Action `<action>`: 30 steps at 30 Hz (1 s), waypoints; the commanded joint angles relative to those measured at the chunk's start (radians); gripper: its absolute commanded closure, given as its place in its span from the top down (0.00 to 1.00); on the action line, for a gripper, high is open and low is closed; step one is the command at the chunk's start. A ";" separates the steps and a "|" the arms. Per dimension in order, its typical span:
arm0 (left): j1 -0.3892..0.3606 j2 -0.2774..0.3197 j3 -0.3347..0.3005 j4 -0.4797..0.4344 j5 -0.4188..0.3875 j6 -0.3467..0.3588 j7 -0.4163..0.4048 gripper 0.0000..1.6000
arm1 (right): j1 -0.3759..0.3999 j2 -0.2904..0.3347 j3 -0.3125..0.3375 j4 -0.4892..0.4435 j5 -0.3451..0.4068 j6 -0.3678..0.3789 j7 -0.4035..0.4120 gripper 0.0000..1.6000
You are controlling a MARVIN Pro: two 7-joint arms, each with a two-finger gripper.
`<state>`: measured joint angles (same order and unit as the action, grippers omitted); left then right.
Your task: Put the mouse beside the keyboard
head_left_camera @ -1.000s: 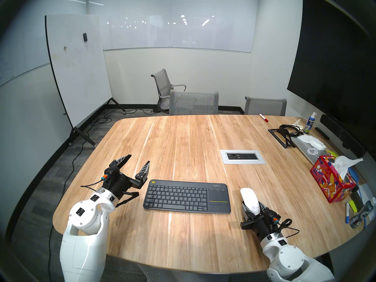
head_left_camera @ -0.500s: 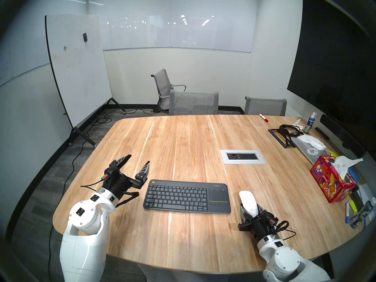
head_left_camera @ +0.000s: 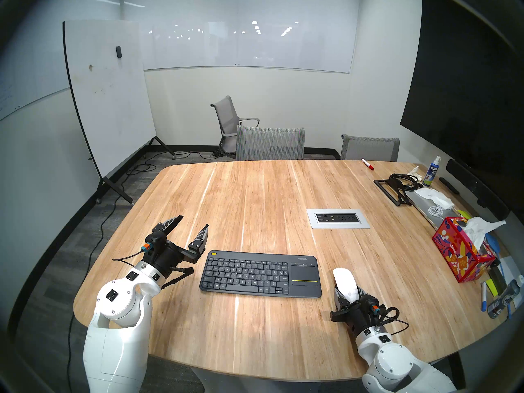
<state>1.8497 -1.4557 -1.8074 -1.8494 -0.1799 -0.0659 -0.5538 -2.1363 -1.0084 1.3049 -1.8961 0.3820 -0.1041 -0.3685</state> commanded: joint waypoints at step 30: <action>-0.002 0.000 0.000 -0.017 0.000 -0.001 0.000 1.00 | 0.089 -0.027 -0.019 0.027 0.000 0.069 -0.002 1.00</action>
<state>1.8497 -1.4557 -1.8074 -1.8494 -0.1799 -0.0659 -0.5538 -2.0616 -1.0324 1.2797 -1.8592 0.3831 -0.0355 -0.3647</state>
